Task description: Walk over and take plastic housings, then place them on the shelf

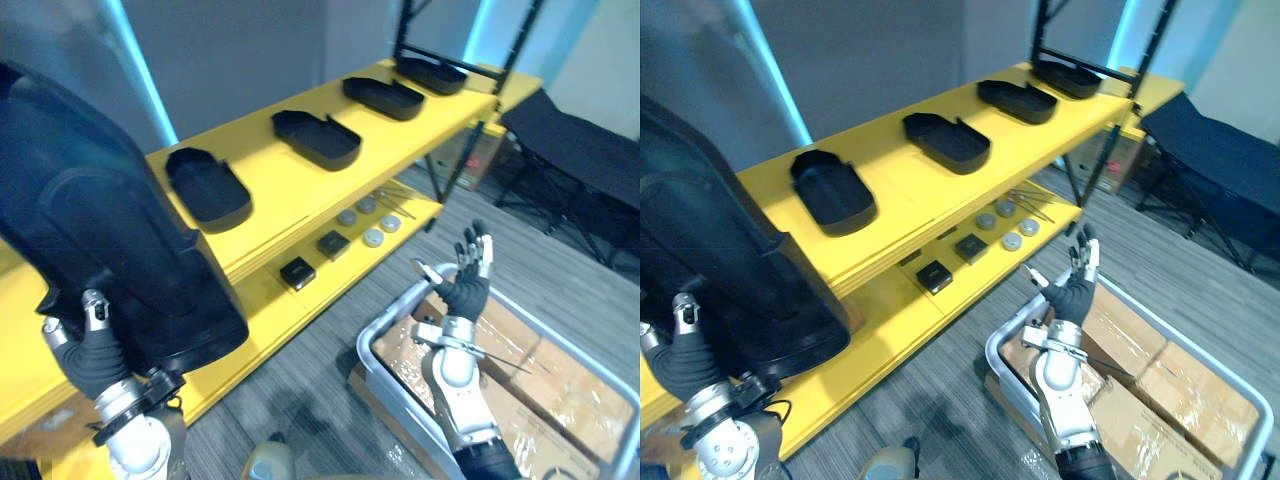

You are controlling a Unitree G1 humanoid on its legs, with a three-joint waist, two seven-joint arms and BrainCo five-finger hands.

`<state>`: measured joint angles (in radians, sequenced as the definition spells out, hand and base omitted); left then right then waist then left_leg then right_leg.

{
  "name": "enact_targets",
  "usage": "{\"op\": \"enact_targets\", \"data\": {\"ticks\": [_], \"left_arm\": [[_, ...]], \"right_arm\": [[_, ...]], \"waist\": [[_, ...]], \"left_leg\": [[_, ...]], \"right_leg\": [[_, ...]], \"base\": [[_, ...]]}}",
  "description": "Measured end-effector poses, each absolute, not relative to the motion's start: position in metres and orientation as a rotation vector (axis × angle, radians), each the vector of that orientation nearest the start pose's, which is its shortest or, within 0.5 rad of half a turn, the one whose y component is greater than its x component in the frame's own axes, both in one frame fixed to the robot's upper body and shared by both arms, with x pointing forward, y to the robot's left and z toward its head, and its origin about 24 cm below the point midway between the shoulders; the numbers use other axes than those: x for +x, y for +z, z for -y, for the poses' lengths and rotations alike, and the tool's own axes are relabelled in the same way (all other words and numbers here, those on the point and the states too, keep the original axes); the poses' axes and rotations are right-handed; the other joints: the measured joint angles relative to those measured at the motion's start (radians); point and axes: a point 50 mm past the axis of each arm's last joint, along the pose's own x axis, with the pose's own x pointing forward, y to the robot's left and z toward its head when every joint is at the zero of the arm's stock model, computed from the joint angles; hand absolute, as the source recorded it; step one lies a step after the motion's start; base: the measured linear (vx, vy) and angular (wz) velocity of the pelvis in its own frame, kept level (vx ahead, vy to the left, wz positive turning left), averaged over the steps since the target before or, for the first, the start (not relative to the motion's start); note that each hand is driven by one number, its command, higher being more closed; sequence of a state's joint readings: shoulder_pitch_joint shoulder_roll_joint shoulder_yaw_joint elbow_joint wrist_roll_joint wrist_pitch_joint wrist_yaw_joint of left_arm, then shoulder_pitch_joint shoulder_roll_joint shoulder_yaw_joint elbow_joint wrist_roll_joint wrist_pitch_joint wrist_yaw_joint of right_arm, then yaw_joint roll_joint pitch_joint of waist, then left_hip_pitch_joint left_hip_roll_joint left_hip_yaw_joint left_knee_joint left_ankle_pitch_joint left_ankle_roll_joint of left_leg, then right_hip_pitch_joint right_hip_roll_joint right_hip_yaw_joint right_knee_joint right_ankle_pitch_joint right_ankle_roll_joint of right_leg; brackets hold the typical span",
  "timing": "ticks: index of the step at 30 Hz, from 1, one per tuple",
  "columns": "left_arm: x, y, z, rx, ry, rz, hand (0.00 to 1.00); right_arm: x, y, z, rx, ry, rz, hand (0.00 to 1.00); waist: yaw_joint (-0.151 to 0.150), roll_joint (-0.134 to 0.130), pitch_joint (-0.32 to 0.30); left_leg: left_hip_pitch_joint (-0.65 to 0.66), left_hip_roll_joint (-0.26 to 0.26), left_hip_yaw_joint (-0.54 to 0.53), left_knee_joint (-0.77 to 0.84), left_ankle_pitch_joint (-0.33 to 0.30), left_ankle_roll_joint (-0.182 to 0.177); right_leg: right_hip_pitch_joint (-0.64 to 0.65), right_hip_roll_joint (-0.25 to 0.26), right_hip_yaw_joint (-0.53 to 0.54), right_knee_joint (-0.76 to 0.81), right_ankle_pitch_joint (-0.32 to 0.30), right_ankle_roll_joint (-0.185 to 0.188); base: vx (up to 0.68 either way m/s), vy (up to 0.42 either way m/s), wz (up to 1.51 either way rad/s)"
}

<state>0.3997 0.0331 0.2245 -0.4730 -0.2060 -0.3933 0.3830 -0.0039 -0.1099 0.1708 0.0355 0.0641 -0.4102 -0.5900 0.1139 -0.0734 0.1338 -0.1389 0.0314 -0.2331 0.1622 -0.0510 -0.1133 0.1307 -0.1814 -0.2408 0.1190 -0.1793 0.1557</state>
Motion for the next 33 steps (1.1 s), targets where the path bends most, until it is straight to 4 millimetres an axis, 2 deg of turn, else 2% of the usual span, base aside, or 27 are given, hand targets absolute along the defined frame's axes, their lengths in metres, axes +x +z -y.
{"op": "enact_targets", "data": {"ticks": [3,5,7,8,9,10,11,12,13,14,15,16,18,19,20,21,22,23,25,27,28,30,31,32,33], "left_arm": [[0.147,0.109,-0.239,-0.117,0.630,0.513,1.00],[0.148,0.110,-0.237,-0.123,0.615,0.518,1.00],[0.149,0.110,-0.236,-0.122,0.592,0.519,1.00],[0.151,0.110,-0.233,-0.124,0.567,0.520,1.00],[0.155,0.111,-0.230,-0.139,0.539,0.525,1.00],[0.164,0.110,-0.223,-0.178,0.479,0.533,1.00],[0.169,0.108,-0.219,-0.194,0.444,0.530,1.00],[0.179,0.101,-0.210,-0.217,0.388,0.501,1.00],[0.185,0.094,-0.199,-0.251,0.333,0.465,1.00],[0.187,0.092,-0.194,-0.267,0.309,0.452,1.00],[0.189,0.091,-0.186,-0.284,0.280,0.439,1.00],[0.189,0.090,-0.183,-0.289,0.275,0.432,1.00],[0.189,0.090,-0.184,-0.290,0.291,0.426,1.00],[0.185,0.086,-0.187,-0.289,0.322,0.410,1.00],[0.183,0.084,-0.189,-0.285,0.339,0.398,1.00],[0.178,0.080,-0.194,-0.275,0.371,0.376,1.00],[0.172,0.078,-0.200,-0.263,0.400,0.369,1.00],[0.172,0.079,-0.202,-0.261,0.407,0.375,1.00],[0.170,0.091,-0.208,-0.219,0.418,0.438,1.00],[0.171,0.098,-0.207,-0.197,0.390,0.477,1.00],[0.172,0.101,-0.206,-0.180,0.369,0.492,1.00],[0.178,0.109,-0.204,-0.139,0.334,0.529,1.00],[0.179,0.111,-0.204,-0.130,0.320,0.537,1.00],[0.181,0.115,-0.204,-0.086,0.299,0.554,1.00],[0.182,0.117,-0.204,-0.079,0.293,0.562,1.00]], "right_arm": [[0.237,0.063,0.167,0.075,-0.449,0.326,0.00],[0.236,0.064,0.175,0.062,-0.463,0.331,0.00],[0.235,0.063,0.180,0.053,-0.474,0.327,0.00],[0.231,0.060,0.186,0.043,-0.494,0.316,0.00],[0.228,0.058,0.192,0.037,-0.520,0.307,0.00],[0.220,0.053,0.204,0.027,-0.582,0.289,0.00],[0.214,0.052,0.211,0.021,-0.618,0.285,0.00],[0.201,0.051,0.224,-0.003,-0.685,0.282,0.00],[0.191,0.053,0.235,-0.038,-0.742,0.289,0.00],[0.188,0.054,0.239,-0.049,-0.762,0.295,0.00],[0.185,0.057,0.246,-0.076,-0.791,0.310,0.00],[0.186,0.058,0.247,-0.078,-0.793,0.314,0.00],[0.189,0.056,0.239,-0.055,-0.746,0.317,0.00],[0.191,0.055,0.233,-0.033,-0.699,0.321,0.00],[0.192,0.055,0.231,-0.028,-0.679,0.323,0.00],[0.194,0.056,0.227,-0.016,-0.651,0.335,0.00],[0.197,0.058,0.221,0.014,-0.618,0.350,0.00],[0.197,0.058,0.219,0.020,-0.610,0.355,0.00],[0.199,0.057,0.212,0.034,-0.579,0.350,0.00],[0.199,0.054,0.208,0.060,-0.574,0.337,0.00],[0.199,0.052,0.206,0.060,-0.577,0.327,0.00],[0.199,0.049,0.203,0.062,-0.576,0.312,0.00],[0.199,0.048,0.202,0.068,-0.577,0.312,0.00],[0.200,0.048,0.197,0.060,-0.574,0.312,0.00],[0.200,0.048,0.196,0.048,-0.571,0.315,0.00]], "waist": [[0.008,-0.009,-0.006],[0.007,0.015,0.010],[-0.002,0.028,0.017],[-0.024,0.030,0.020],[-0.034,0.032,0.021],[-0.051,0.037,0.034],[-0.063,0.039,0.047],[-0.098,0.054,0.071],[-0.130,0.074,0.086],[-0.135,0.088,0.089],[-0.142,0.105,0.100],[-0.135,0.120,0.107],[-0.124,0.123,0.117],[-0.115,0.119,0.132],[-0.110,0.120,0.133],[-0.101,0.120,0.133],[-0.102,0.114,0.132],[-0.103,0.111,0.129],[-0.101,0.091,0.130],[-0.096,0.067,0.143],[-0.099,0.053,0.144],[-0.106,0.056,0.144],[-0.106,0.055,0.144],[-0.107,0.049,0.139],[-0.108,0.050,0.139]], "left_leg": [[-0.012,-0.008,-0.078,-0.006,0.031,-0.039],[-0.024,-0.012,-0.116,0.004,0.038,-0.045],[-0.026,-0.020,-0.110,0.002,0.062,-0.037],[-0.043,-0.028,-0.060,-0.007,0.095,-0.009],[-0.049,-0.024,0.006,-0.022,0.104,0.033],[-0.054,0.020,0.171,-0.029,0.093,0.137],[-0.057,0.049,0.277,-0.019,0.087,0.187],[-0.056,0.109,0.465,0.007,0.076,0.208],[-0.057,0.160,0.604,0.034,0.080,0.203],[-0.058,0.171,0.639,0.042,0.083,0.199],[-0.059,0.168,0.662,0.053,0.096,0.176],[-0.068,0.168,0.666,0.076,0.111,0.152],[-0.074,0.173,0.668,0.122,0.110,0.131],[-0.079,0.167,0.630,0.166,0.100,0.094],[-0.088,0.157,0.587,0.189,0.092,0.076],[-0.098,0.131,0.484,0.213,0.078,0.056],[-0.104,0.114,0.435,0.209,0.066,0.040],[-0.110,0.111,0.437,0.202,0.063,0.037],[-0.140,0.070,0.409,0.185,0.059,0.043],[-0.144,0.040,0.403,0.204,0.036,0.066],[-0.139,0.015,0.398,0.205,0.013,0.073],[-0.113,-0.013,0.377,0.186,0.002,0.090],[-0.094,-0.017,0.374,0.167,0.002,0.095],[-0.038,-0.015,0.368,0.107,0.013,0.117],[-0.018,-0.013,0.362,0.086,0.017,0.122]], "right_leg": [[0.007,0.020,-0.013,0.054,-0.024,-0.012],[0.024,0.030,-0.041,0.059,-0.028,-0.019],[0.047,0.030,-0.072,0.059,-0.035,-0.030],[0.068,0.026,-0.119,0.059,-0.042,-0.042],[0.079,0.025,-0.147,0.059,-0.045,-0.048],[0.101,0.027,-0.208,0.061,-0.045,-0.049],[0.121,0.026,-0.240,0.062,-0.045,-0.049],[0.161,0.025,-0.296,0.069,-0.045,-0.049],[0.180,0.022,-0.324,0.096,-0.056,-0.051],[0.180,0.014,-0.328,0.118,-0.067,-0.055],[0.169,-0.009,-0.322,0.160,-0.099,-0.054],[0.154,-0.025,-0.293,0.186,-0.130,-0.050],[0.142,-0.047,-0.235,0.211,-0.172,-0.023],[0.129,-0.058,-0.197,0.227,-0.178,-0.014],[0.122,-0.061,-0.177,0.229,-0.183,-0.014],[0.105,-0.060,-0.138,0.231,-0.185,-0.010],[0.087,-0.063,-0.113,0.230,-0.183,-0.008],[0.074,-0.067,-0.110,0.230,-0.183,-0.008],[0.037,-0.091,-0.099,0.225,-0.183,-0.009],[0.049,-0.115,-0.102,0.221,-0.186,-0.016],[0.058,-0.126,-0.104,0.246,-0.174,-0.044],[-0.008,-0.150,-0.042,0.408,-0.094,-0.095],[-0.028,-0.152,-0.017,0.457,-0.064,-0.103],[-0.042,-0.135,0.035,0.498,-0.066,-0.083],[-0.049,-0.114,0.048,0.490,-0.088,-0.078]], "base": [[0.08,-0.122,0.93],[0.04,-0.066,0.51],[-0.01,-0.046,0.64],[-0.02,-0.036,1.02],[-0.03,-0.024,1.42],[-0.02,-0.025,1.34],[-0.04,-0.046,1.91],[-0.04,-0.023,2.01],[-0.03,0.008,1.87],[-0.01,0.102,1.22],[-0.03,0.140,0.44],[-0.03,0.146,0.12],[-0.04,0.113,-0.42],[-0.04,0.137,-0.67],[-0.06,0.153,-0.84],[-0.03,0.116,-0.73],[-0.01,0.086,-0.56],[0.01,0.086,-0.23],[0.04,0.152,0.02],[0.10,0.144,0.15],[0.14,0.092,0.29],[0.24,0.192,0.40],[0.27,0.209,0.29],[0.19,0.077,0.13],[0.25,0.024,0.21]]}}
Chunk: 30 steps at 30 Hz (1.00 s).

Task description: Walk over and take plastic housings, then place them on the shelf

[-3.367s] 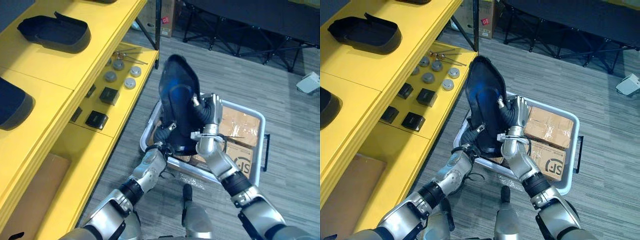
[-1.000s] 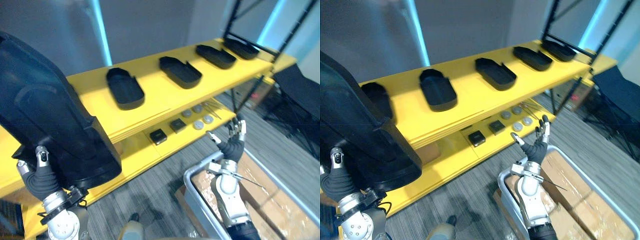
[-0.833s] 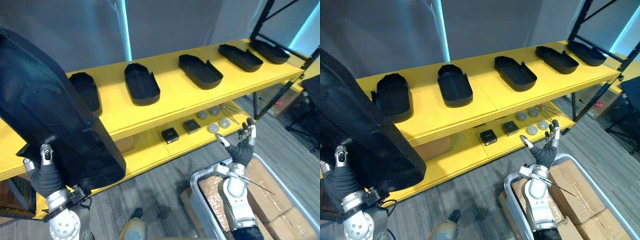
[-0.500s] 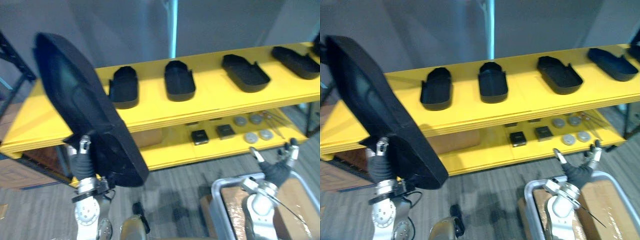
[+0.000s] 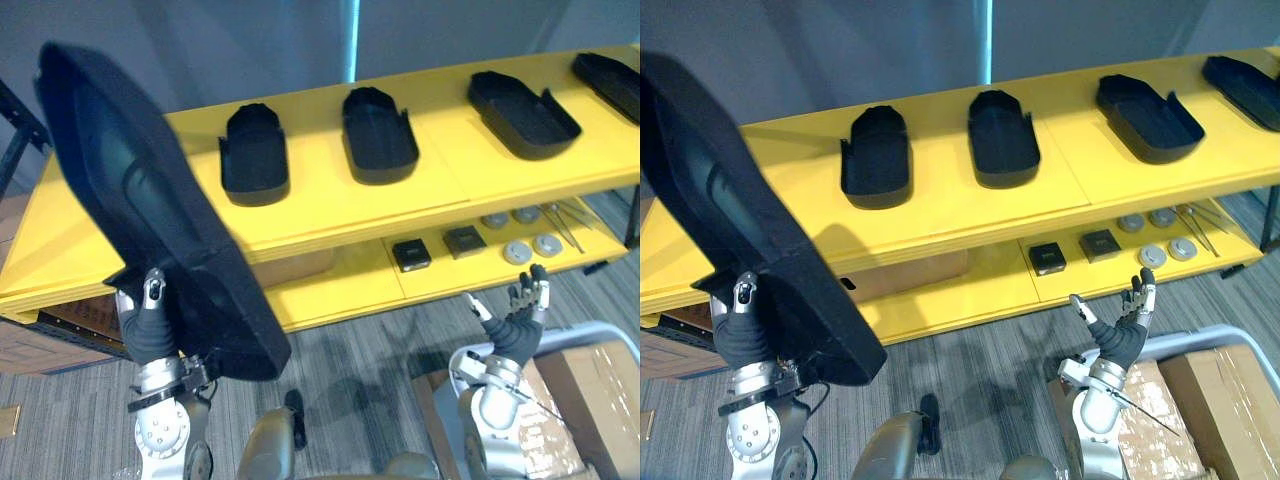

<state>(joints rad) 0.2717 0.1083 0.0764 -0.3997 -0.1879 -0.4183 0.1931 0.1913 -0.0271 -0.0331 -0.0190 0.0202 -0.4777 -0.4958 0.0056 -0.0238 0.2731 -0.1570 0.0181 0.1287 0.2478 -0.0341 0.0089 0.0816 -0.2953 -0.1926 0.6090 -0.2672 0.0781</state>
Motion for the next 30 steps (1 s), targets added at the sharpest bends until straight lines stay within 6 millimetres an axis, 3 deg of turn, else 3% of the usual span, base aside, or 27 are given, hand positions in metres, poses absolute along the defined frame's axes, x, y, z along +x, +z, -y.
{"op": "enact_targets", "data": {"ticks": [1,3,4,5,7,9,12,17,19,20,22,23,24,26,28,29,30], "left_arm": [[0.184,0.120,-0.204,-0.080,0.290,0.580,1.00],[0.186,0.124,-0.206,-0.076,0.297,0.598,1.00],[0.188,0.126,-0.206,-0.080,0.302,0.609,1.00],[0.190,0.127,-0.206,-0.081,0.307,0.612,1.00],[0.191,0.126,-0.205,-0.070,0.319,0.607,1.00],[0.190,0.128,-0.205,-0.041,0.320,0.619,1.00],[0.185,0.137,-0.206,-0.028,0.323,0.662,1.00],[0.184,0.139,-0.207,-0.042,0.336,0.681,1.00],[0.183,0.141,-0.205,-0.063,0.320,0.696,1.00],[0.182,0.144,-0.203,-0.067,0.309,0.713,1.00],[0.181,0.147,-0.202,-0.074,0.304,0.728,1.00],[0.181,0.147,-0.202,-0.072,0.301,0.727,1.00],[0.181,0.147,-0.202,-0.071,0.299,0.727,1.00],[0.182,0.144,-0.201,-0.066,0.287,0.715,1.00],[0.182,0.142,-0.202,-0.060,0.285,0.711,1.00],[0.182,0.140,-0.202,-0.057,0.285,0.705,1.00],[0.182,0.135,-0.203,-0.044,0.289,0.680,1.00]], "right_arm": [[0.200,0.051,0.196,0.034,-0.566,0.338,0.00],[0.203,0.058,0.196,0.010,-0.558,0.381,0.00],[0.203,0.061,0.197,-0.014,-0.557,0.400,0.00],[0.202,0.062,0.199,-0.029,-0.561,0.406,0.00],[0.202,0.074,0.215,-0.084,-0.592,0.463,0.00],[0.204,0.090,0.223,-0.119,-0.612,0.538,0.00],[0.208,0.127,0.229,-0.178,-0.631,0.738,0.00],[0.206,0.145,0.225,-0.155,-0.615,0.840,0.00],[0.203,0.146,0.228,-0.165,-0.634,0.845,0.00],[0.197,0.149,0.232,-0.174,-0.658,0.855,0.00],[0.193,0.154,0.235,-0.190,-0.662,0.880,0.00],[0.194,0.155,0.235,-0.192,-0.657,0.882,0.00],[0.194,0.155,0.235,-0.189,-0.655,0.881,0.00],[0.195,0.155,0.234,-0.161,-0.638,0.874,0.00],[0.201,0.152,0.231,-0.099,-0.590,0.852,0.00],[0.203,0.149,0.230,-0.088,-0.581,0.837,0.00],[0.212,0.143,0.226,-0.061,-0.556,0.804,0.00]], "waist": [[-0.010,-0.002,-0.005],[-0.023,0.005,-0.017],[-0.025,0.001,-0.020],[-0.031,0.002,-0.019],[-0.033,0.048,-0.049],[-0.035,0.064,-0.059],[-0.032,0.064,-0.061],[-0.021,0.063,-0.060],[-0.029,0.063,-0.059],[-0.030,0.061,-0.061],[-0.036,0.061,-0.057],[-0.034,0.058,-0.055],[-0.033,0.057,-0.055],[-0.030,0.052,-0.053],[-0.033,0.058,-0.054],[-0.035,0.066,-0.059],[-0.039,0.082,-0.069]], "left_leg": [[0.022,0.009,-0.014,-0.031,0.009,0.001],[0.030,0.020,-0.024,-0.062,0.022,-0.015],[0.034,0.023,-0.027,-0.064,0.030,-0.029],[0.031,0.017,-0.040,-0.055,0.025,-0.038],[0.029,0.044,-0.067,-0.071,0.017,-0.062],[0.038,0.052,-0.067,-0.091,0.020,-0.067],[0.055,0.055,-0.065,-0.111,0.023,-0.071],[0.050,0.034,-0.085,-0.097,0.026,-0.067],[0.055,0.019,-0.031,-0.103,0.039,-0.012],[0.058,0.039,0.072,-0.107,-0.010,0.040],[0.049,0.065,0.166,-0.096,-0.024,0.025],[0.014,0.080,0.213,-0.006,-0.027,0.030],[0.004,0.083,0.210,0.026,-0.027,0.030],[-0.029,0.126,0.195,0.174,-0.031,0.035],[-0.015,0.191,0.120,0.211,-0.029,0.007],[-0.007,0.206,0.093,0.195,-0.019,-0.002],[0.030,0.202,0.016,0.163,-0.046,-0.091]], "right_leg": [[-0.032,0.045,0.009,-0.023,-0.037,-0.008],[-0.104,0.104,0.012,-0.103,-0.050,-0.031],[-0.137,0.133,0.024,-0.209,-0.024,-0.042],[-0.139,0.149,0.050,-0.238,0.043,-0.006],[-0.095,0.195,0.050,-0.328,0.083,-0.014],[-0.079,0.208,0.049,-0.364,0.099,-0.013],[-0.058,0.215,0.053,-0.398,0.112,-0.009],[-0.004,0.205,-0.006,-0.422,0.115,-0.007],[0.043,0.188,-0.078,-0.424,0.107,-0.014],[0.063,0.166,-0.134,-0.423,0.104,-0.013],[0.078,0.130,-0.172,-0.418,0.097,-0.008],[0.079,0.081,-0.193,-0.384,0.066,0.018],[0.079,0.068,-0.199,-0.374,0.059,0.025],[0.081,-0.009,-0.211,-0.324,0.042,0.047],[0.087,-0.099,-0.182,-0.277,0.012,0.120],[0.081,-0.115,-0.172,-0.257,0.005,0.136],[0.058,-0.156,-0.128,-0.207,-0.016,0.191]], "base": [[0.18,-0.020,0.19],[0.15,-0.063,0.23],[0.13,-0.090,0.25],[0.14,-0.094,0.28],[0.19,-0.097,0.09],[0.15,-0.063,-0.08],[0.10,-0.024,-0.01],[0.02,0.006,0.38],[-0.04,0.042,1.02],[-0.04,0.054,1.12],[-0.02,0.155,1.25],[-0.01,0.263,0.95],[-0.02,0.305,0.62],[-0.02,0.232,0.20],[0.02,0.365,-0.07],[0.10,0.571,-0.17],[0.08,0.522,-0.13]]}}
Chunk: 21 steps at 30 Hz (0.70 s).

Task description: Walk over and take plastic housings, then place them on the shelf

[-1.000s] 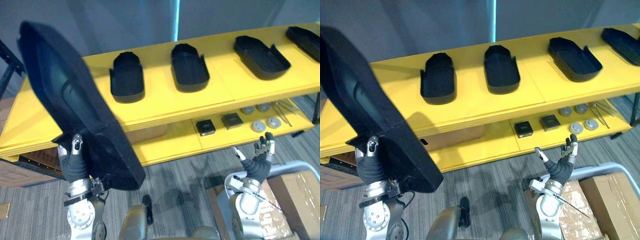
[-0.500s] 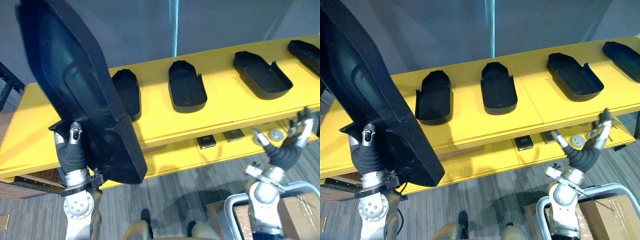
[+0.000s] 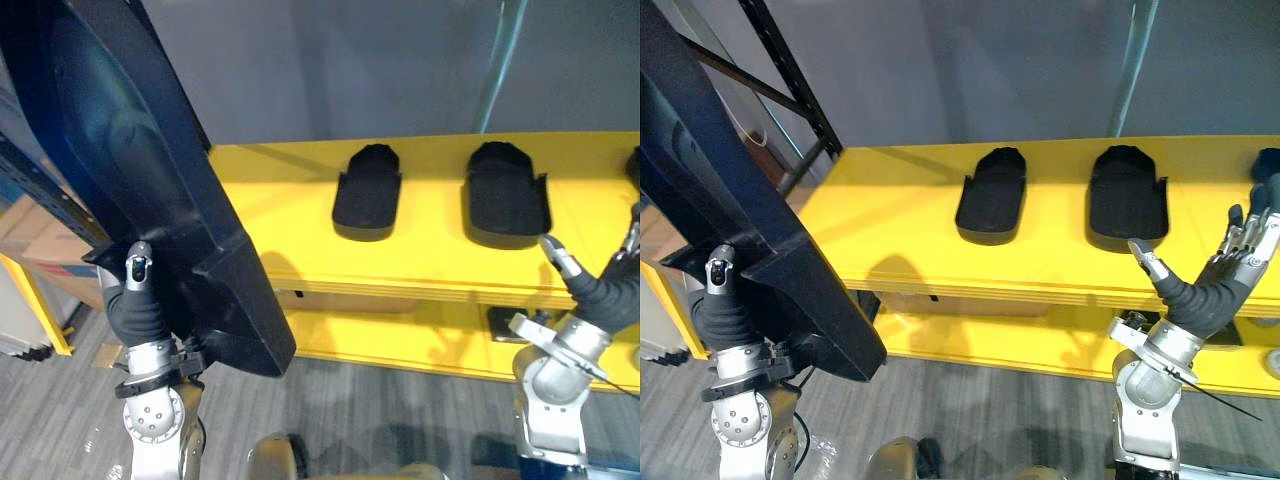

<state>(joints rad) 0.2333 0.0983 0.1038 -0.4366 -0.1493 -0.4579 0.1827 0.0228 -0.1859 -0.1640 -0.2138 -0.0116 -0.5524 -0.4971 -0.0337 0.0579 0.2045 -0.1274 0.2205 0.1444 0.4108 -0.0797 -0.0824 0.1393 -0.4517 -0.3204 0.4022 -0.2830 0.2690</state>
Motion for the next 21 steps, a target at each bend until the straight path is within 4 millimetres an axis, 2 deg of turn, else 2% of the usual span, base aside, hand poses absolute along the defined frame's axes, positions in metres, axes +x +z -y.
{"op": "enact_targets", "data": {"ticks": [1,2,3,4,5,6,7,8,9,10,11,12,13,14,17,21], "left_arm": [[0.183,0.132,-0.204,-0.037,0.288,0.668,1.00],[0.185,0.128,-0.205,-0.025,0.282,0.645,1.00],[0.187,0.126,-0.208,-0.009,0.278,0.630,1.00],[0.188,0.122,-0.210,0.011,0.265,0.607,1.00],[0.189,0.121,-0.210,0.019,0.256,0.595,1.00],[0.190,0.119,-0.211,0.032,0.237,0.582,1.00],[0.191,0.121,-0.211,0.042,0.222,0.587,1.00],[0.193,0.123,-0.210,0.053,0.205,0.597,1.00],[0.196,0.127,-0.211,0.071,0.190,0.608,1.00],[0.199,0.130,-0.212,0.087,0.181,0.604,1.00],[0.200,0.130,-0.212,0.087,0.178,0.599,1.00],[0.201,0.130,-0.211,0.082,0.176,0.596,1.00],[0.202,0.130,-0.210,0.071,0.177,0.598,1.00],[0.202,0.129,-0.207,0.057,0.179,0.595,1.00],[0.205,0.124,-0.199,0.056,0.162,0.562,1.00],[0.205,0.122,-0.200,0.054,0.201,0.557,1.00]], "right_arm": [[0.215,0.140,0.223,-0.045,-0.554,0.790,0.00],[0.220,0.133,0.219,-0.020,-0.557,0.761,0.00],[0.225,0.129,0.212,0.008,-0.548,0.738,0.00],[0.230,0.124,0.206,0.025,-0.531,0.713,0.00],[0.230,0.121,0.205,0.028,-0.529,0.700,0.00],[0.229,0.117,0.203,0.044,-0.532,0.683,0.00],[0.228,0.115,0.202,0.067,-0.538,0.676,0.00],[0.228,0.114,0.201,0.090,-0.545,0.671,0.00],[0.227,0.112,0.198,0.091,-0.543,0.662,0.00],[0.225,0.108,0.195,0.072,-0.543,0.642,0.00],[0.224,0.106,0.193,0.071,-0.537,0.632,0.00],[0.220,0.105,0.191,0.067,-0.533,0.629,0.00],[0.216,0.106,0.191,0.061,-0.533,0.634,0.00],[0.212,0.108,0.191,0.019,-0.527,0.644,0.00],[0.210,0.107,0.197,-0.045,-0.528,0.634,0.00],[0.208,0.115,0.208,-0.086,-0.535,0.664,0.00]], "waist": [[-0.004,0.005,-0.004],[-0.009,-0.014,0.003],[-0.005,-0.033,0.014],[0.000,-0.034,0.017],[0.002,-0.034,0.017],[0.010,-0.034,0.016],[0.017,-0.034,0.016],[0.021,-0.035,0.014],[0.018,-0.029,0.016],[0.014,-0.034,0.013],[0.013,-0.039,0.011],[0.011,-0.046,0.005],[0.003,-0.047,0.000],[-0.011,-0.040,-0.014],[-0.024,0.003,-0.034],[-0.031,0.009,-0.038]], "left_leg": [[0.004,-0.013,0.003,0.019,-0.046,-0.044],[-0.018,-0.038,0.006,0.074,-0.094,-0.065],[-0.049,-0.053,0.010,0.147,-0.142,-0.058],[-0.090,-0.054,0.005,0.234,-0.203,-0.054],[-0.092,-0.057,0.006,0.244,-0.219,-0.051],[-0.085,-0.066,0.016,0.243,-0.237,-0.041],[-0.081,-0.071,0.028,0.234,-0.244,-0.028],[-0.077,-0.074,0.033,0.216,-0.247,-0.015],[-0.073,-0.077,0.033,0.185,-0.238,0.011],[-0.051,-0.080,0.028,0.129,-0.210,0.032],[-0.034,-0.085,0.025,0.091,-0.192,0.035],[-0.008,-0.097,0.024,0.025,-0.159,0.038],[0.010,-0.109,0.023,-0.030,-0.129,0.039],[0.016,-0.121,0.023,-0.085,-0.090,0.034],[0.022,-0.127,0.032,-0.184,-0.014,0.018],[0.076,-0.105,0.063,-0.245,0.016,0.007]], "right_leg": [[-0.002,-0.016,0.024,0.007,-0.004,0.000],[0.000,-0.037,0.069,-0.004,-0.006,-0.006],[0.004,-0.050,0.102,-0.030,0.006,0.000],[0.026,-0.049,0.107,-0.074,0.064,0.015],[0.036,-0.049,0.108,-0.095,0.105,0.012],[0.034,-0.051,0.120,-0.111,0.191,0.006],[0.023,-0.052,0.128,-0.114,0.246,-0.024],[0.007,-0.051,0.125,-0.111,0.283,-0.082],[-0.021,-0.021,0.134,-0.067,0.237,-0.100],[-0.038,0.062,0.157,-0.026,0.151,-0.065],[-0.042,0.111,0.162,-0.018,0.114,-0.061],[-0.051,0.169,0.156,-0.016,0.056,-0.074],[-0.060,0.218,0.146,-0.034,0.024,-0.092],[-0.069,0.260,0.132,-0.088,0.012,-0.122],[-0.069,0.286,0.147,-0.181,0.080,-0.133],[-0.052,0.314,0.168,-0.197,0.096,-0.144]], "base": [[0.08,0.530,-0.08],[0.02,0.421,-0.03],[-0.02,0.571,-0.01],[-0.03,0.548,-0.03],[-0.03,0.452,-0.02],[-0.01,0.375,-0.05],[0.00,0.426,-0.09],[0.00,0.393,0.00],[0.02,0.227,0.14],[0.04,0.110,0.19],[0.05,0.043,0.18],[0.07,0.029,0.17],[0.06,0.020,0.26],[0.07,0.025,0.24],[0.08,0.000,0.02],[0.06,-0.068,-0.18]]}}
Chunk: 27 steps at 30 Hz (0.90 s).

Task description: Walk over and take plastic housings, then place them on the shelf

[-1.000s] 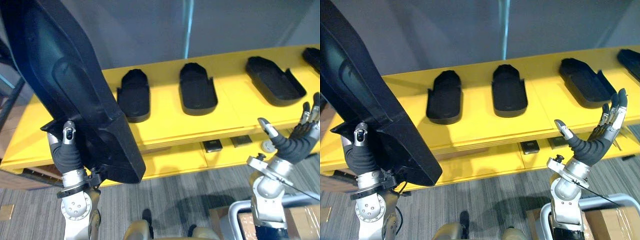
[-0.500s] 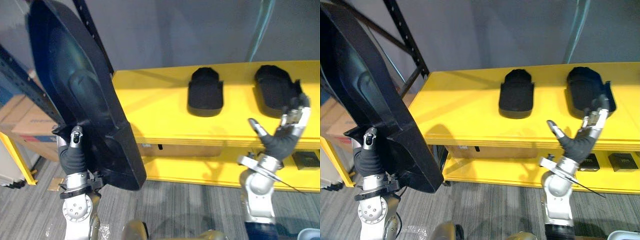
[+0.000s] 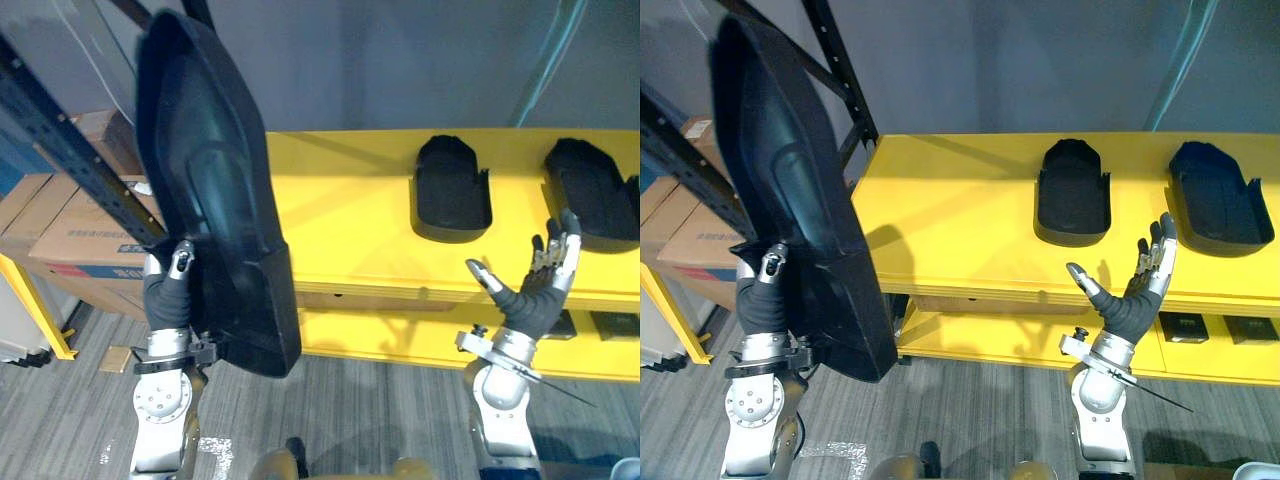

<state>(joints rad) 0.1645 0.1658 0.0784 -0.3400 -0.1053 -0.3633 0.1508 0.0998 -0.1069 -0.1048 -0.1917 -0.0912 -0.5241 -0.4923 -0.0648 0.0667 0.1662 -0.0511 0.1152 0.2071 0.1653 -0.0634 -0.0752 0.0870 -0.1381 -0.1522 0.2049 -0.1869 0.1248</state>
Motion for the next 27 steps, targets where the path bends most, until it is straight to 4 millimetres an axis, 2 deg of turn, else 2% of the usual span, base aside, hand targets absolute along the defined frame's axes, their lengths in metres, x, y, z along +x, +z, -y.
{"op": "enact_targets", "data": {"ticks": [2,3,4,6,8,9,11,12,16,19,20,22,24,26,27], "left_arm": [[0.204,0.120,-0.204,0.061,0.226,0.545,1.00],[0.203,0.117,-0.209,0.071,0.260,0.529,1.00],[0.203,0.113,-0.214,0.075,0.287,0.508,1.00],[0.202,0.108,-0.221,0.110,0.326,0.467,1.00],[0.201,0.107,-0.226,0.150,0.347,0.452,1.00],[0.202,0.108,-0.228,0.178,0.359,0.455,1.00],[0.215,0.107,-0.234,0.212,0.388,0.432,1.00],[0.219,0.105,-0.238,0.226,0.398,0.412,1.00],[0.239,0.100,-0.270,0.317,0.481,0.291,1.00],[0.259,0.108,-0.294,0.375,0.513,0.251,1.00],[0.268,0.113,-0.308,0.394,0.541,0.235,1.00],[0.274,0.116,-0.319,0.402,0.569,0.214,1.00],[0.283,0.120,-0.336,0.435,0.603,0.174,1.00],[0.289,0.123,-0.344,0.432,0.623,0.143,1.00],[0.292,0.125,-0.349,0.413,0.638,0.122,1.00]], "right_arm": [[0.205,0.123,0.211,-0.089,-0.520,0.699,0.00],[0.205,0.125,0.212,-0.065,-0.501,0.705,0.00],[0.204,0.122,0.214,-0.056,-0.491,0.691,0.00],[0.200,0.118,0.214,-0.072,-0.470,0.666,0.00],[0.198,0.118,0.218,-0.097,-0.460,0.660,0.00],[0.197,0.120,0.223,-0.124,-0.458,0.665,0.00],[0.196,0.124,0.233,-0.140,-0.452,0.673,0.00],[0.197,0.125,0.233,-0.146,-0.445,0.676,0.00],[0.203,0.132,0.233,-0.114,-0.423,0.697,0.00],[0.203,0.128,0.233,-0.062,-0.426,0.671,0.00],[0.204,0.126,0.230,-0.055,-0.413,0.661,0.00],[0.203,0.125,0.226,-0.061,-0.382,0.649,0.00],[0.199,0.121,0.220,-0.068,-0.328,0.620,0.00],[0.198,0.117,0.218,-0.077,-0.301,0.595,0.00],[0.198,0.116,0.218,-0.078,-0.283,0.579,0.00]], "waist": [[0.000,-0.003,0.002],[-0.002,-0.005,0.005],[-0.002,0.001,0.007],[-0.002,0.004,0.006],[-0.005,0.004,0.003],[-0.008,0.012,-0.002],[-0.010,0.024,0.004],[-0.009,0.016,0.010],[-0.021,0.014,0.021],[-0.034,0.012,0.022],[-0.043,0.003,0.030],[-0.056,-0.005,0.034],[-0.063,-0.020,0.042],[-0.070,-0.023,0.045],[-0.084,-0.023,0.050]], "left_leg": [[-0.010,0.014,0.030,0.068,-0.001,0.002],[-0.042,0.033,0.049,0.169,-0.008,0.015],[-0.074,0.060,0.047,0.273,-0.013,0.023],[-0.071,0.084,0.042,0.320,-0.011,0.025],[-0.037,0.078,0.034,0.247,-0.009,0.023],[-0.008,0.068,0.015,0.180,0.002,0.007],[0.019,0.059,0.017,0.134,0.012,-0.008],[0.029,0.056,0.021,0.125,0.012,-0.008],[0.085,0.036,0.023,0.060,0.005,-0.015],[0.104,0.023,0.034,-0.037,-0.001,-0.021],[0.121,0.012,0.058,-0.084,-0.003,-0.025],[0.124,0.002,0.075,-0.096,-0.015,-0.029],[0.121,-0.015,0.104,-0.092,-0.024,-0.016],[0.119,-0.026,0.109,-0.084,-0.028,-0.009],[0.118,-0.034,0.110,-0.083,-0.030,-0.006]], "right_leg": [[0.008,0.003,0.020,0.000,-0.008,-0.014],[0.021,0.005,0.025,-0.007,-0.014,-0.022],[0.040,0.018,0.038,-0.013,-0.017,-0.027],[0.069,0.027,0.057,-0.017,-0.019,-0.034],[0.062,0.029,0.069,-0.013,-0.022,-0.040],[0.045,0.028,0.076,-0.006,-0.022,-0.041],[0.038,0.026,0.085,0.003,-0.022,-0.041],[0.035,0.026,0.096,0.009,-0.022,-0.041],[0.006,0.019,0.151,0.037,-0.020,-0.038],[-0.053,0.021,0.185,0.053,-0.009,-0.018],[-0.072,0.021,0.207,0.051,0.001,-0.002],[-0.086,0.013,0.224,0.040,0.017,0.009],[-0.089,-0.011,0.242,0.006,0.041,0.028],[-0.088,-0.025,0.242,-0.008,0.051,0.039],[-0.088,-0.033,0.242,-0.010,0.054,0.043]], "base": [[0.03,-0.086,-0.32],[0.01,-0.102,-0.36],[0.02,-0.109,-0.35],[0.04,-0.077,-0.30],[0.04,-0.018,-0.18],[-0.01,0.001,-0.11],[-0.01,0.013,-0.13],[-0.02,0.045,-0.36],[-0.04,0.061,-0.40],[-0.07,0.101,-0.30],[-0.06,0.120,-0.37],[-0.06,0.109,-0.34],[-0.06,0.158,-0.37],[-0.04,0.100,-0.15],[-0.03,0.071,-0.03]]}}
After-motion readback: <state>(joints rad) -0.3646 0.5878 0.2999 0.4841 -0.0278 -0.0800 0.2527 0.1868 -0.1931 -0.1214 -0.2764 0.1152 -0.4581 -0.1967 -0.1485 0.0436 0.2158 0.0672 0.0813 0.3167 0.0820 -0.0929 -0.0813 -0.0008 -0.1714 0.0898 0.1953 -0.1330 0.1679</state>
